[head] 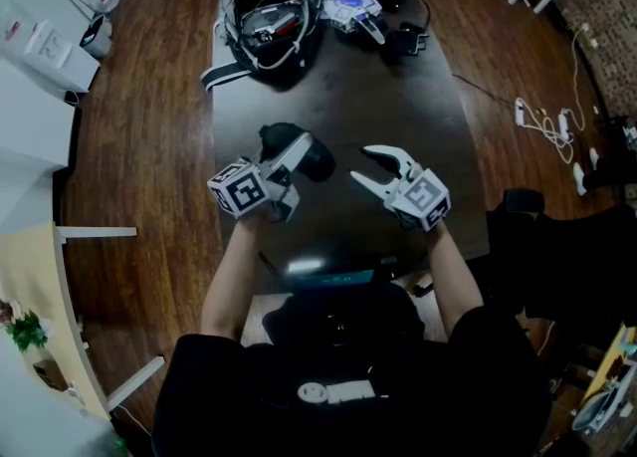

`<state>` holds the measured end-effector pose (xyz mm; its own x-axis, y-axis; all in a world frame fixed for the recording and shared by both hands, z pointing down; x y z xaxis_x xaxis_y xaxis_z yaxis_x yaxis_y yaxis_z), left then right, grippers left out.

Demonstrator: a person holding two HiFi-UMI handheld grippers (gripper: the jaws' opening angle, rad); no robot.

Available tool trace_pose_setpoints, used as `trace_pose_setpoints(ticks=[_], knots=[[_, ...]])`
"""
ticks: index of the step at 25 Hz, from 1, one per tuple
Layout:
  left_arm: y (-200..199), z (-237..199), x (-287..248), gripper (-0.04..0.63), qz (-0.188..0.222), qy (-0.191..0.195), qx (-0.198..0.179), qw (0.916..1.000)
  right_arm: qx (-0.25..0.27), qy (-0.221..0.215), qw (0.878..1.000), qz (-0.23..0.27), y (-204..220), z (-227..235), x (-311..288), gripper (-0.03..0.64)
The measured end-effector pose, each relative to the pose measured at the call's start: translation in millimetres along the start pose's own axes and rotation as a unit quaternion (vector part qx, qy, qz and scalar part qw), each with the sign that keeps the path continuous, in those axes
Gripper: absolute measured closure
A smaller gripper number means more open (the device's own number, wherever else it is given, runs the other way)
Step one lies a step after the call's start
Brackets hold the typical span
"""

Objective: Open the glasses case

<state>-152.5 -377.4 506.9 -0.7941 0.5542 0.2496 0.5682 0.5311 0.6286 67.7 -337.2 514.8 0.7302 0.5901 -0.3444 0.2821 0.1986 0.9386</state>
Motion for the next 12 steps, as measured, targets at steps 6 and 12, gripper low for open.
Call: trace_pose_setpoints(ticks=[6,12], knots=[[-9,26,-24,0.314,-0.042,0.012,-0.041,0.9982,0.225,0.059,0.968,-0.094,4,-49,-35,0.461],[-9,42,-34,0.319,-0.110,0.011,-0.105,0.9884,0.285,0.097,0.948,-0.099,-4,-53,-39,0.547]])
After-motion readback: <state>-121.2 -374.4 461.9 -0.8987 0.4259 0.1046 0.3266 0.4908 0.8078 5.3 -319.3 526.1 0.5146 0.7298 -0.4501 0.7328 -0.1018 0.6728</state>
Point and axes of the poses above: the fingertips, and each gripper's own axes: x backward along the fingers, z to its right, y out of its underside, the point moved 7 cm from there along x, backward along the fingers, and after that the axes turned 12 degrees about y, right-handed, at the moved point
